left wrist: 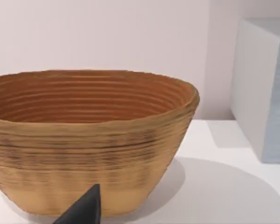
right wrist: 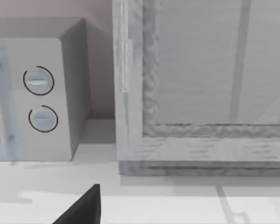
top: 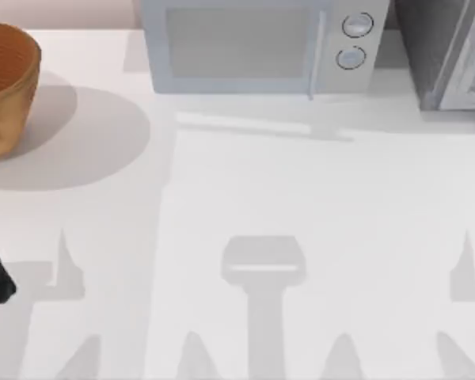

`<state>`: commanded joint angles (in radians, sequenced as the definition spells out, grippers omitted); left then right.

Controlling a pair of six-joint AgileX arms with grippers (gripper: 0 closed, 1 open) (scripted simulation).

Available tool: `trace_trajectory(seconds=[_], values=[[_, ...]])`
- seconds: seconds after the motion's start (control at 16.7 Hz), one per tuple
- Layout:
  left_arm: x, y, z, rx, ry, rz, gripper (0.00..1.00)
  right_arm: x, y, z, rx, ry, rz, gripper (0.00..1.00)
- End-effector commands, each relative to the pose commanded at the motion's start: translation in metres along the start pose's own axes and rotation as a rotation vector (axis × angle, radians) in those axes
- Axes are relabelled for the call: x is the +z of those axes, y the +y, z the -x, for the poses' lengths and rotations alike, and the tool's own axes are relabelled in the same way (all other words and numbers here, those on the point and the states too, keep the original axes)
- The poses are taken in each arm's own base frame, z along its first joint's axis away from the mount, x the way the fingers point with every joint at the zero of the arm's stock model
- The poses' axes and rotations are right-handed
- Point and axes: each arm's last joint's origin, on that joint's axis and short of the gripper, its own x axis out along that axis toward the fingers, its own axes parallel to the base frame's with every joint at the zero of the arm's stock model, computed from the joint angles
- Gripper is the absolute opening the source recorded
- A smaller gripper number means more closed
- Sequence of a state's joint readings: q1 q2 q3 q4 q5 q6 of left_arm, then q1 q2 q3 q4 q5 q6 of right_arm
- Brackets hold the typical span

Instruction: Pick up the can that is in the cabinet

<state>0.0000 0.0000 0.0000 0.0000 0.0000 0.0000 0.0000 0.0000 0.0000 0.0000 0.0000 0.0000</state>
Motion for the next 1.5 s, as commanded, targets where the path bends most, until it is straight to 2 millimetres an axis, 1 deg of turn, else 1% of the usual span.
trace_trajectory(seconds=[0.12,0.24,0.3,0.42,0.6,0.78,0.96,1.14,1.32,1.5], values=[[0.0,0.0,0.0,0.0,0.0,0.0,1.0,0.0,0.0,0.0,0.0,0.0,0.0,1.0],[0.0,0.0,0.0,0.0,0.0,0.0,1.0,0.008,0.0,0.0,-0.004,0.0,0.0,1.0],[0.0,0.0,0.0,0.0,0.0,0.0,1.0,0.016,0.0,0.0,-0.007,0.002,0.0,1.0],[0.0,0.0,0.0,0.0,0.0,0.0,1.0,0.04,0.001,0.0,-0.012,0.005,0.0,1.0],[0.0,0.0,0.0,0.0,0.0,0.0,1.0,0.092,0.003,-0.006,-0.015,0.013,0.001,1.0],[0.0,0.0,0.0,0.0,0.0,0.0,1.0,0.154,0.007,-0.021,-0.012,0.022,0.003,1.0],[0.0,0.0,0.0,0.0,0.0,0.0,1.0,0.216,0.014,-0.047,-0.005,0.028,0.005,1.0],[0.0,0.0,0.0,0.0,0.0,0.0,1.0,0.27,0.024,-0.079,0.001,0.028,0.006,1.0],[0.0,0.0,0.0,0.0,0.0,0.0,1.0,0.31,0.034,-0.11,0.004,0.019,0.005,1.0],[0.0,0.0,0.0,0.0,0.0,0.0,1.0,0.336,0.043,-0.134,0.004,0.006,0.002,1.0]])
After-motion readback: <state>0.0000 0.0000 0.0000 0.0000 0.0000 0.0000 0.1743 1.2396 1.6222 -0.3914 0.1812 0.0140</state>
